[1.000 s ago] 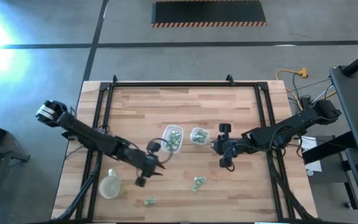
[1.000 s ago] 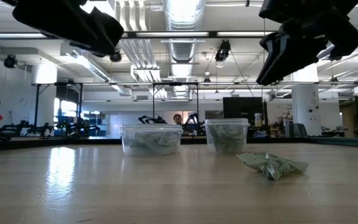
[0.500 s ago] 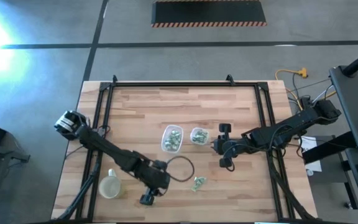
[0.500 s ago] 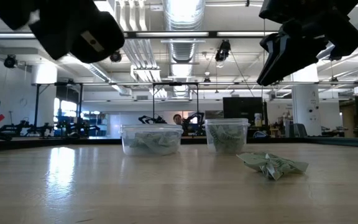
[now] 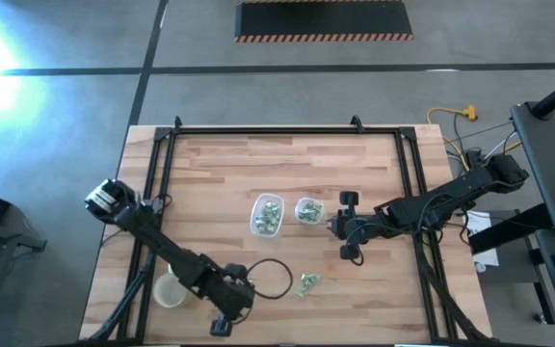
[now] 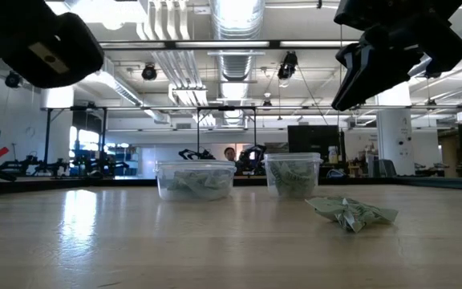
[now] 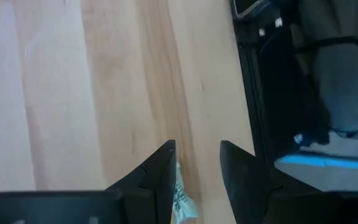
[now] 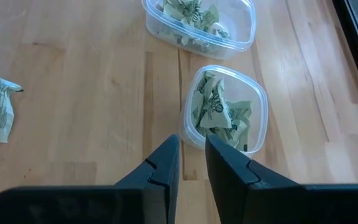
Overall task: Pick and place items into bin
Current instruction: Put the white stevia packet into the left transparent bin
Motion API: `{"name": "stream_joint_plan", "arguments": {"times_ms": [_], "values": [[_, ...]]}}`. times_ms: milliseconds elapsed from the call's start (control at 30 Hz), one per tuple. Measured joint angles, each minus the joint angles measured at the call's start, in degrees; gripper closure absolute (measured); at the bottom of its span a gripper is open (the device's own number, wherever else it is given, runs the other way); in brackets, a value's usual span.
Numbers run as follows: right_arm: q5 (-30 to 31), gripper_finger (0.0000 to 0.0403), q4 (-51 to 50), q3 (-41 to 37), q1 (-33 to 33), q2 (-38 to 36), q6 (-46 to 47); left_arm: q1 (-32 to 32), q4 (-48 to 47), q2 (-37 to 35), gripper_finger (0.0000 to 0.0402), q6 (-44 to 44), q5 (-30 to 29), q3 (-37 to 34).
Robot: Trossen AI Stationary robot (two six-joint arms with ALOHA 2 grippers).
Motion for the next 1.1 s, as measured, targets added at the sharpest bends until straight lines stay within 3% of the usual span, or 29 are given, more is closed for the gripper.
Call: {"name": "stream_joint_plan", "arguments": {"times_ms": [533, 1100], "values": [[0.02, 0.0326, 0.07, 0.00, 0.00, 0.02, 0.59, -5.01, -2.34, 0.56, 0.0295, -0.44, -8.62, -0.76], [0.02, 0.0324, 0.24, -0.17, -0.02, 0.04, 1.01, -4.98, -3.31, 6.54, 0.0295, -0.36, -5.58, -0.05]]}}
